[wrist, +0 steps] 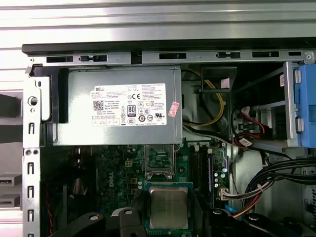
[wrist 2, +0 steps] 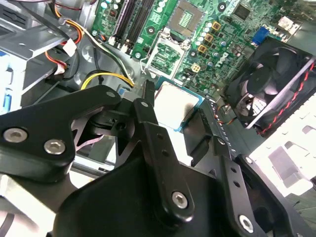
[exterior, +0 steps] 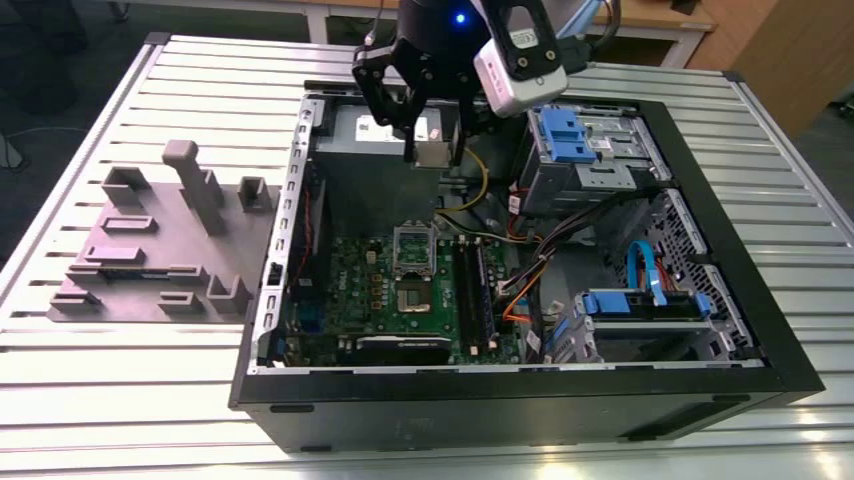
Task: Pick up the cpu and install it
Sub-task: 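Place the cpu into insertion slot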
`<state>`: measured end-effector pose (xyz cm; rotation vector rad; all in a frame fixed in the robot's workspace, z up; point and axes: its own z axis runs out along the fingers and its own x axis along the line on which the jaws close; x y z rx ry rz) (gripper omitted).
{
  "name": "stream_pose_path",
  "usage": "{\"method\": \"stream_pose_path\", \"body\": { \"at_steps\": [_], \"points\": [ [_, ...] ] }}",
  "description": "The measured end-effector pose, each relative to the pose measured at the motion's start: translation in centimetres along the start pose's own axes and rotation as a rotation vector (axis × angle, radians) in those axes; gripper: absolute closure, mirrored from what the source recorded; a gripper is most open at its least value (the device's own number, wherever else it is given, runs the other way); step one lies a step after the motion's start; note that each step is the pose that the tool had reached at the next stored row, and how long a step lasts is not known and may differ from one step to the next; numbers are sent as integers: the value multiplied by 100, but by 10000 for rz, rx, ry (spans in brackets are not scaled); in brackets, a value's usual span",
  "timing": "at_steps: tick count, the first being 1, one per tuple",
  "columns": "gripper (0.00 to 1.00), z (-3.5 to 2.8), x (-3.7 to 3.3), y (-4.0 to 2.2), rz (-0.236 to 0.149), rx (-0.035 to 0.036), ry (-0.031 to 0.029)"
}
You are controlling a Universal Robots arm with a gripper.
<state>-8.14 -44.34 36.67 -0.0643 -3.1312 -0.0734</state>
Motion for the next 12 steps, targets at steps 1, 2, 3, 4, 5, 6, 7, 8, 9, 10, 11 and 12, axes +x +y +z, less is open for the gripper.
{"method": "stream_pose_path", "body": {
  "at_steps": [1, 2, 3, 4, 5, 6, 7, 8, 9, 10, 11, 12],
  "points": [
    [53, 5, 9, -9, 0, 1, 1],
    [53, 14, 16, -21, 0, 3, 7],
    [53, 26, 19, -33, 0, 4, 17],
    [53, 38, 21, -44, 4, 5, 33],
    [53, 50, 24, -55, 8, 5, 47],
    [53, 63, 25, -64, 12, 6, 62],
    [53, 74, 27, -72, 17, 9, 77],
    [53, 86, 29, -80, 23, 10, 90],
    [53, 98, 29, -88, 27, 14, 106],
    [53, 105, 29, -98, 28, 20, 118],
    [53, 113, 29, -109, 28, 24, 128],
    [53, 120, 29, -121, 29, 27, 137]
  ]
}}
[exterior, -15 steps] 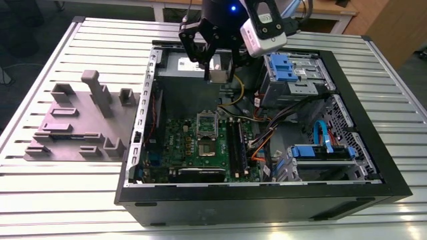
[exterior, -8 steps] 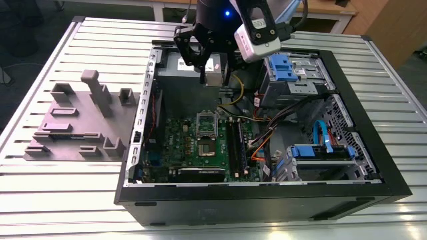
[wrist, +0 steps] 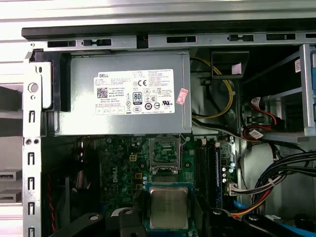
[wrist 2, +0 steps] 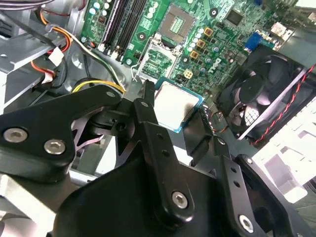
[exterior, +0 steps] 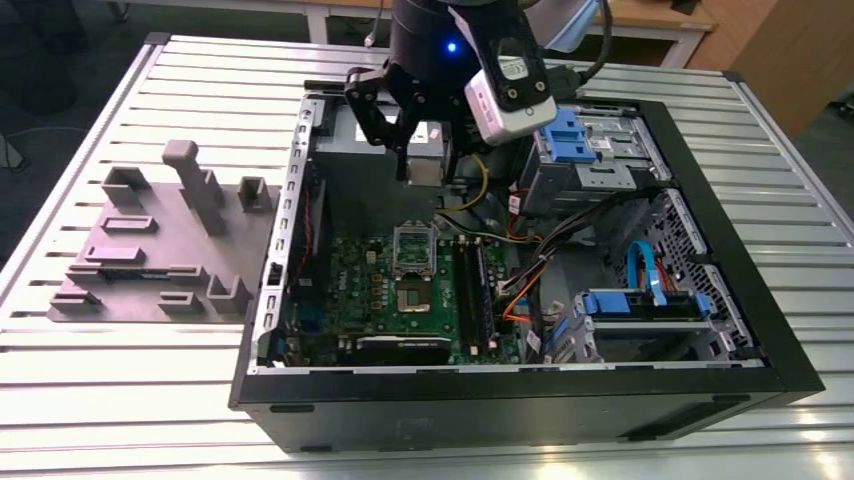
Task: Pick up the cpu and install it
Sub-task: 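Place the cpu into insertion slot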
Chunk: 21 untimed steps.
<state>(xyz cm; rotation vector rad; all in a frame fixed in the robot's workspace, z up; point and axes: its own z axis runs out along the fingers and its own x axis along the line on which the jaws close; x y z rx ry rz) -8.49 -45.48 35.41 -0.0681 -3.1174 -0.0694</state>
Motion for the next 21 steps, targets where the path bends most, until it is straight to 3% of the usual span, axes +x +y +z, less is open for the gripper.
{"method": "stream_pose_path", "body": {
  "at_steps": [3, 17, 21],
  "points": [
    [53, 18, -1, -35, 1, 6, 20],
    [53, 24, -1, -40, 2, 5, 21],
    [53, 38, -3, -69, 0, 6, 22]
  ]
}}
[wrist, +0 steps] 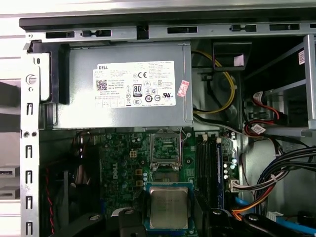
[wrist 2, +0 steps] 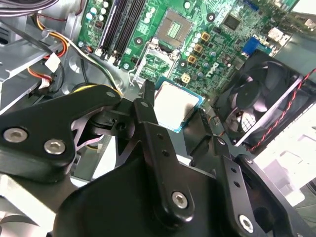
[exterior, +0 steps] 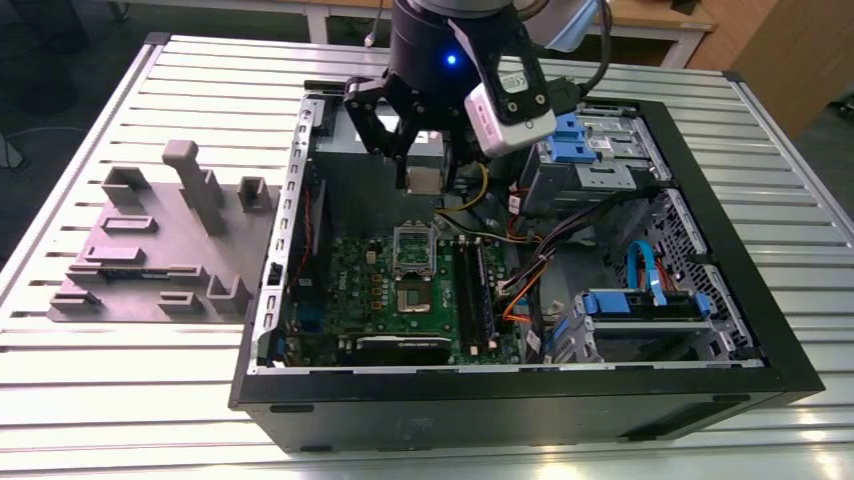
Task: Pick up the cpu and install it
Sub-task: 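Place the cpu into insertion slot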
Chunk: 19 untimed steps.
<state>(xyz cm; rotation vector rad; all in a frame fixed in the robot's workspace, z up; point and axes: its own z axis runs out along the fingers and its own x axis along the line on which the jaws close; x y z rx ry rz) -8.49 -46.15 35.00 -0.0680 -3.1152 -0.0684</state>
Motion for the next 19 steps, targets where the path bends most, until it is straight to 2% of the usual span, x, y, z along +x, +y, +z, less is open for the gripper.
{"method": "stream_pose_path", "body": {
  "at_steps": [3, 8, 19],
  "points": [
    [53, 34, -3, -46, 0, 0, 0],
    [53, 91, -6, -88, 1, 1, 1],
    [53, 105, -6, -95, 1, 1, 1]
  ]
}}
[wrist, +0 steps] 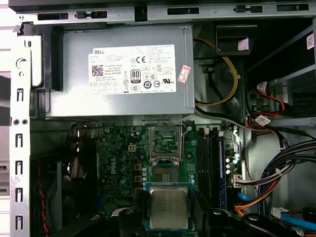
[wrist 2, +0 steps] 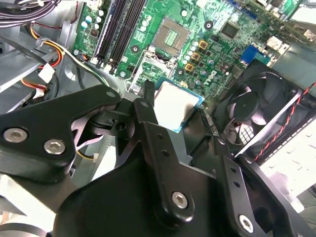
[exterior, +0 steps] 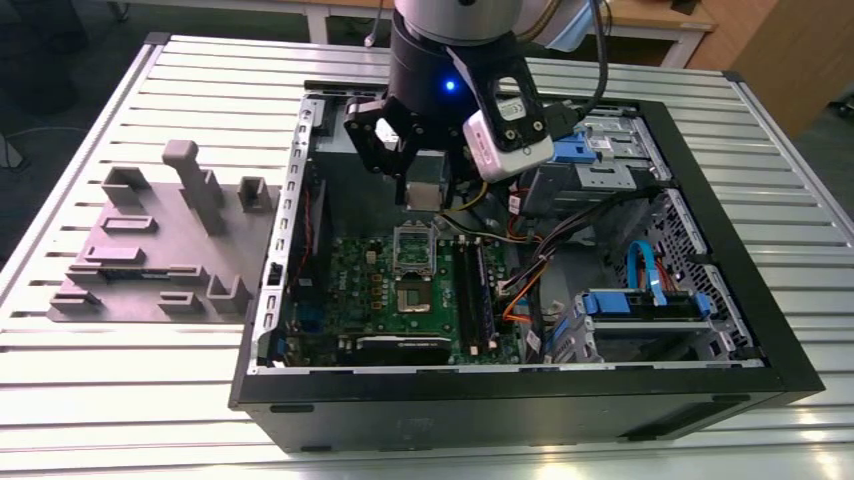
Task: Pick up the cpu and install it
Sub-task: 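Place the cpu into insertion slot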
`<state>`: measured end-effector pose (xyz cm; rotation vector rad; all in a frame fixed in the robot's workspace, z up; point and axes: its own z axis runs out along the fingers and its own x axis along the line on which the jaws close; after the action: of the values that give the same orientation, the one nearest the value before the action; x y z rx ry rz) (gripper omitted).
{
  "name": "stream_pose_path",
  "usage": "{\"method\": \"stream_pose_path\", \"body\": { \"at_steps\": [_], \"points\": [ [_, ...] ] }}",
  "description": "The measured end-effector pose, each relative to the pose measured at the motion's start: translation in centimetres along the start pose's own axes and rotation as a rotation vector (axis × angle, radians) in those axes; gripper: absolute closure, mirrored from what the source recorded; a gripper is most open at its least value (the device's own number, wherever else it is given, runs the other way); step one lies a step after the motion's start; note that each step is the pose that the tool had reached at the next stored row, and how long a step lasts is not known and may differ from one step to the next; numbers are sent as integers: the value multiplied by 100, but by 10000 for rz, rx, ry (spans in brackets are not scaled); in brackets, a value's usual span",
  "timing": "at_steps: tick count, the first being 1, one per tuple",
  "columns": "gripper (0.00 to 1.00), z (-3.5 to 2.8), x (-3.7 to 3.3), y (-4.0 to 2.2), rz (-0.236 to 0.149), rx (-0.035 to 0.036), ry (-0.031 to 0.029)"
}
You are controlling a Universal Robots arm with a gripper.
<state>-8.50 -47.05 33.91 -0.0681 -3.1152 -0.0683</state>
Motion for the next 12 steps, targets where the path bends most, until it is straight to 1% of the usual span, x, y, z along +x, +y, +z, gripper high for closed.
{"method": "stream_pose_path", "body": {
  "at_steps": [3, 6, 10, 12],
  "points": [
    [53, 2, 0, -5, 0, -2, -2],
    [53, 17, -2, -29, -5, -1, -1],
    [53, 73, -3, -52, -27, 1, 1],
    [53, 129, -6, -58, -48, 1, 2]
  ]
}}
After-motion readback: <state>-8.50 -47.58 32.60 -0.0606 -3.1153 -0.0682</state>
